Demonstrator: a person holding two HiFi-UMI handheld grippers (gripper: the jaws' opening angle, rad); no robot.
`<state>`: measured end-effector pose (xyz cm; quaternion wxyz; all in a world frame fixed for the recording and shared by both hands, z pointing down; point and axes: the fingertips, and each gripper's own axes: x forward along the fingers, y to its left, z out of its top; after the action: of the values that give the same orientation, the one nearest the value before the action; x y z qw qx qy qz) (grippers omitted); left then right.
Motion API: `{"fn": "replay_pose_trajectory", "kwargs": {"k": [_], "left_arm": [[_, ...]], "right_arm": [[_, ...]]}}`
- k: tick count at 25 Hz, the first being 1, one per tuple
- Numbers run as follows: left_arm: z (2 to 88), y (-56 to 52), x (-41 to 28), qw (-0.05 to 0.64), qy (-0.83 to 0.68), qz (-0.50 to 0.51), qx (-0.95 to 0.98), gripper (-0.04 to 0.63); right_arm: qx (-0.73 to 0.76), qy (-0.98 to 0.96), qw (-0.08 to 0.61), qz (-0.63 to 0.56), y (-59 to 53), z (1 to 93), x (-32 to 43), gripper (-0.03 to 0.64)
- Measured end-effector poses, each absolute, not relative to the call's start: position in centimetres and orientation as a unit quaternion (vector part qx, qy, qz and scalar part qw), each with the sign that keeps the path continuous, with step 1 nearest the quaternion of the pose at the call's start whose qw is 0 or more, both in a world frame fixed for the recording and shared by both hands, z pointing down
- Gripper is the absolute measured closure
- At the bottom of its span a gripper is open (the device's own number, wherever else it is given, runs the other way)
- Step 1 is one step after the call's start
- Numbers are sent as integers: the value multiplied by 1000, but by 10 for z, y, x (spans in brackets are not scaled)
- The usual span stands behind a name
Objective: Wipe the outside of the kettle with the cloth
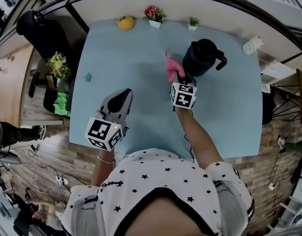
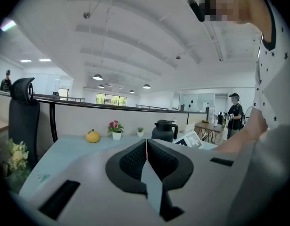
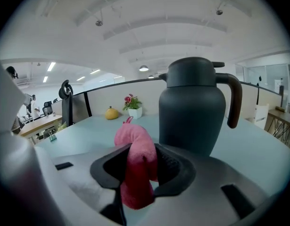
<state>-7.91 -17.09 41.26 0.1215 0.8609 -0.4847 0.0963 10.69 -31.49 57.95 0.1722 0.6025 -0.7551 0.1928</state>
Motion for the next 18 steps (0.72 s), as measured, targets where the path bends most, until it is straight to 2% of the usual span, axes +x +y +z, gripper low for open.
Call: {"fn": "replay_pose_trajectory", "kwargs": {"k": [6, 18], "left_arm": [[415, -175, -84, 125, -487, 96, 859, 565], [414, -177, -61, 122, -467, 93, 871, 565]], "right_arm": [[640, -711, 157, 246, -321, 599, 130, 482], [667, -683, 151, 257, -308, 603, 182, 482]]}}
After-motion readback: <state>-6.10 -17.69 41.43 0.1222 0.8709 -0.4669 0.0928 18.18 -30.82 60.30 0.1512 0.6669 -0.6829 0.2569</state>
